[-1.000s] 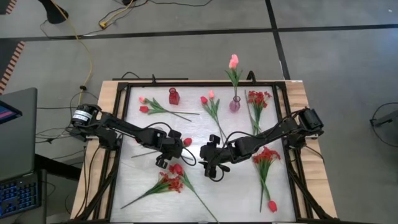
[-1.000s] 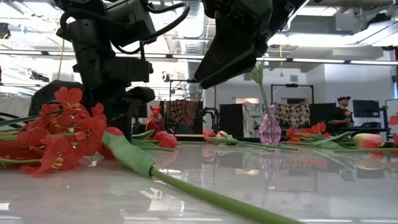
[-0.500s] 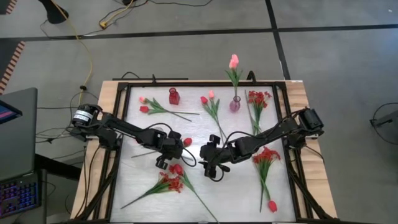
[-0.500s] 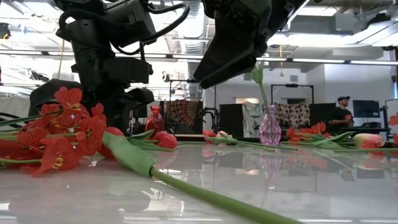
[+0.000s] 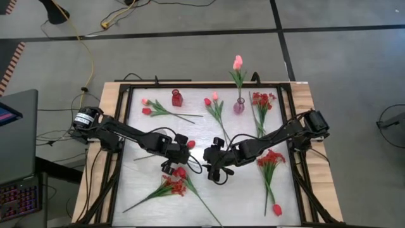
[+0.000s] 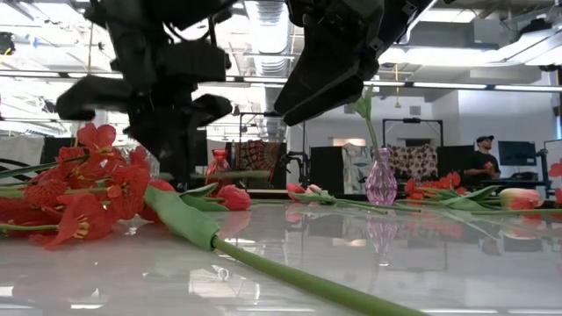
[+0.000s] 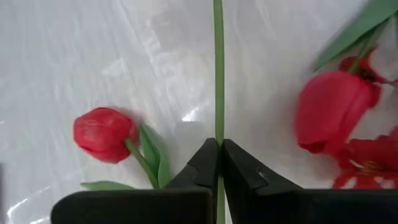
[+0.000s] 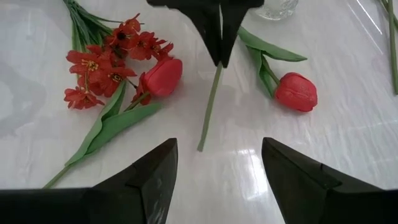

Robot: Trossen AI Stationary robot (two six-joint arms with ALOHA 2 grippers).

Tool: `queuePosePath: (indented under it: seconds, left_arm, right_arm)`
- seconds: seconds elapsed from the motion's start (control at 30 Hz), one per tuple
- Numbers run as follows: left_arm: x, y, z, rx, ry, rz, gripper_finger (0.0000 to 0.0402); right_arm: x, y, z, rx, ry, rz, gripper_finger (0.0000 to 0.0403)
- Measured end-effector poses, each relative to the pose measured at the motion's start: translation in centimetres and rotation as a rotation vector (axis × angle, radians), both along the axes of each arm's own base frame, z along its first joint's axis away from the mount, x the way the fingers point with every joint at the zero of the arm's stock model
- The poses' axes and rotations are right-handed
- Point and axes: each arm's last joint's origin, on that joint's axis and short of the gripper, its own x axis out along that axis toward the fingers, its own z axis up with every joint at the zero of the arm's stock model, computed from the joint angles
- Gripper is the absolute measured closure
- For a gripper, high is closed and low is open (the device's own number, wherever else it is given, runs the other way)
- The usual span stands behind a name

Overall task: Sort flowers into vase by color
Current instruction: Put the pink tulip into the purple vase

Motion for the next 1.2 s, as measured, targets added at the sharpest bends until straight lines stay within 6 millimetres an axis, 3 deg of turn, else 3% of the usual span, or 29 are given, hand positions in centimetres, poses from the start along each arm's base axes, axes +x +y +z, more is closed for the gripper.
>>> queuePosePath:
  seconds: [0.23, 0.53, 0.9, 1.2]
  left_arm:
    - [0.0, -2.1, 3.0, 0.06, 0.059, -0.002, 0.0401]
    - [0.3, -5.7, 7.0, 0.123, -0.022, -0.122, 0.0401]
    - [-0.5, -5.4, 9.6, 0.166, -0.096, -0.098, 0.0401]
    - [-0.6, -5.8, 9.6, 0.179, -0.108, -0.098, 0.0401]
  right_arm:
    - [-0.2, 0.6, 0.0, 0.002, -0.001, 0.013, 0.0143]
    - [-0.5, 1.1, -0.1, 0.02, 0.014, 0.005, 0.0143]
    - [-1.2, 2.6, -0.3, 0.067, 0.034, -0.008, 0.0143]
    - [-1.0, 2.5, -0.2, 0.179, 0.024, -0.072, 0.0143]
